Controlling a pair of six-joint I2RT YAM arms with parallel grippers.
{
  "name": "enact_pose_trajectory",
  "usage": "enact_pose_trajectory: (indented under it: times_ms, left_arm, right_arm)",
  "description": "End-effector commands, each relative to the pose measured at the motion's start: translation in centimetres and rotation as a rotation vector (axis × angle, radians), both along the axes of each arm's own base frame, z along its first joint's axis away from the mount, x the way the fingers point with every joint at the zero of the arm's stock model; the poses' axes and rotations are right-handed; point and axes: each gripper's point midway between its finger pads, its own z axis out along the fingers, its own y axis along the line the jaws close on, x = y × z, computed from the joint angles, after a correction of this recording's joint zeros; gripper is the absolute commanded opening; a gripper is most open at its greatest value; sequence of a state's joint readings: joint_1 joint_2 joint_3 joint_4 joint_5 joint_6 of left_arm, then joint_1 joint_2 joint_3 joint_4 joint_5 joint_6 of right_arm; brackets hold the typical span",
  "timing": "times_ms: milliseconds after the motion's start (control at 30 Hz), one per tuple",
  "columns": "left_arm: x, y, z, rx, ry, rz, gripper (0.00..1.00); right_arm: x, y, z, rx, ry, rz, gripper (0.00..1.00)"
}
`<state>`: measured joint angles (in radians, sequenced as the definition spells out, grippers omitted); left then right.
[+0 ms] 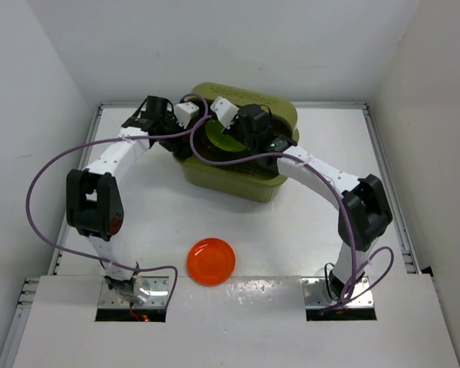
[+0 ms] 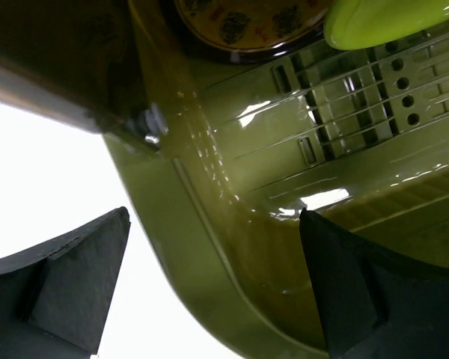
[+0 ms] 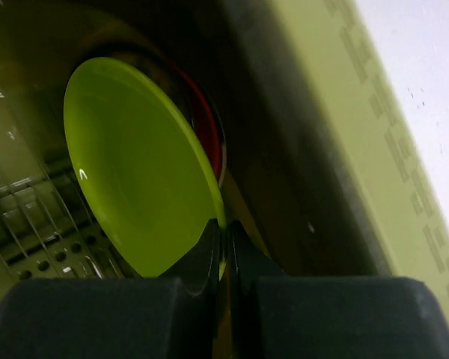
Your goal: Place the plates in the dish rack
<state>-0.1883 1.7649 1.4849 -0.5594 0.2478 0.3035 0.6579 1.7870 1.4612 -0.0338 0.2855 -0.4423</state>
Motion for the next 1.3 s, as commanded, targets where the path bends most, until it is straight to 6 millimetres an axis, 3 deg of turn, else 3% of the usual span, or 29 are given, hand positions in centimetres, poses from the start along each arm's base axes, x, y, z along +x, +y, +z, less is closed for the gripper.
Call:
enact_pose_trajectory:
  times_ms: [0, 33, 133, 167, 367, 500, 700, 1067, 1267]
  left_arm:
    - [0.6, -0.4, 0.3, 0.002, 0.003, -0.034, 1.00]
    - [0.6, -0.5, -0.2, -0.003, 0.016, -0.040, 1.00]
    - [1.2, -0.6, 0.2, 0.001, 0.000, -0.048, 1.00]
    - [1.2, -0.6, -0.2, 0.003, 0.009, -0.048, 1.00]
    - [1.5, -0.6, -0.7, 0.004, 0.018, -0.048, 1.00]
    - [1.5, -0.6, -0.7, 0.004, 0.018, -0.048, 1.00]
    - [1.0, -0.9, -1.4, -0.008, 0.039, -0.060, 1.00]
    - [0.7, -0.9, -2.2, -0.010, 0.062, -0.054, 1.00]
    - [0.5, -1.0, -2.5, -0.015, 0.072, -0.059, 1.00]
  right_arm:
    - [0.1, 0.1, 5.1, 0.059, -0.178, 0.001, 0.00]
    - [0.0, 0.0, 5.9, 0.079, -0.202, 0.004, 0.00]
    - [-0.1, 0.4, 4.6, 0.076, -0.192, 0.056, 0.00]
    - [-0.3, 1.1, 3.3, 0.070, -0.172, 0.096, 0.00]
    - [0.4, 2.9, 1.1, 0.107, -0.186, 0.145, 0.00]
    - [1.4, 1.8, -1.0, 0.081, -0.195, 0.072, 0.00]
    - [2.9, 1.0, -2.1, 0.050, -0.244, -0.012, 0.00]
    - [1.9, 2.5, -7.6, 0.011, -0.156, 0.010, 0.00]
    - [1.7, 3.0, -9.1, 0.008, -0.127, 0.018, 0.00]
